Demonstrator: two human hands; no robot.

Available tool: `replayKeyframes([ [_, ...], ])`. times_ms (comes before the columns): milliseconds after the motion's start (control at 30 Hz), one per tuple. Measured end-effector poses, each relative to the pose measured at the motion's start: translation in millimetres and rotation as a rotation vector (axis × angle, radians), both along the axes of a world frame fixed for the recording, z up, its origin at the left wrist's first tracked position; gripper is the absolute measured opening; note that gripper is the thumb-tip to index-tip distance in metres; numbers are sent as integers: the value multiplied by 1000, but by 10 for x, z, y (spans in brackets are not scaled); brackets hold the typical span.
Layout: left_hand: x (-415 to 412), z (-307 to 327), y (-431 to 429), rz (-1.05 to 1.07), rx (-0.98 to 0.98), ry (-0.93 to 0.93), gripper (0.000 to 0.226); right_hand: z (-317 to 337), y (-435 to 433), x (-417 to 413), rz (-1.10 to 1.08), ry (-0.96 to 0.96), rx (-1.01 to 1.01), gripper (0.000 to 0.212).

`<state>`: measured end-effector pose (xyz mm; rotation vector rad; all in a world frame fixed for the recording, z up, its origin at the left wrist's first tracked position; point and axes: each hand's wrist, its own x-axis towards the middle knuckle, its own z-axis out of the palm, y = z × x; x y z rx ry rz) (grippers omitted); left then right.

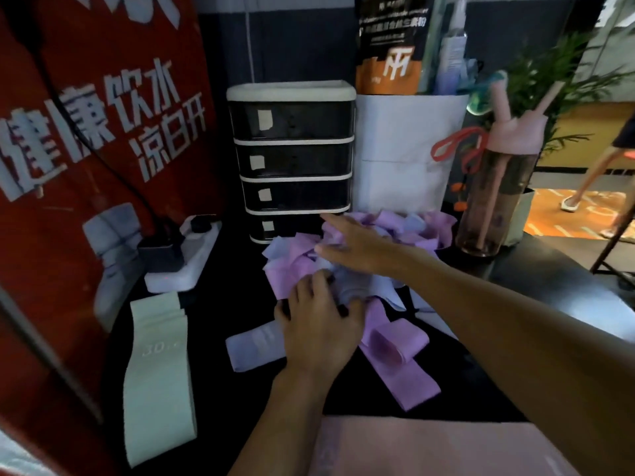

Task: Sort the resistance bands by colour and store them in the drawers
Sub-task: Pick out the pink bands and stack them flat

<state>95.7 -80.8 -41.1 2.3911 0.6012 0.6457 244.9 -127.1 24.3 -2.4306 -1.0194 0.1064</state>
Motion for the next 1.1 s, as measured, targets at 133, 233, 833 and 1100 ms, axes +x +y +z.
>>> replayKeyframes([
  [133, -7, 61, 2, 29, -57, -45, 87, -105, -178, 114, -32, -55, -168, 70],
  [233, -11, 61, 6, 20, -61, -35, 91, -84, -385, 157, -32, -33, 26, 39],
  [833, -46, 81, 2, -56, 41, 140, 42, 153, -1025, 112, -362, -20, 74, 45],
  [1100, -36, 77, 0, -16, 5, -13, 21, -174, -892, -136, -157, 33, 40, 49],
])
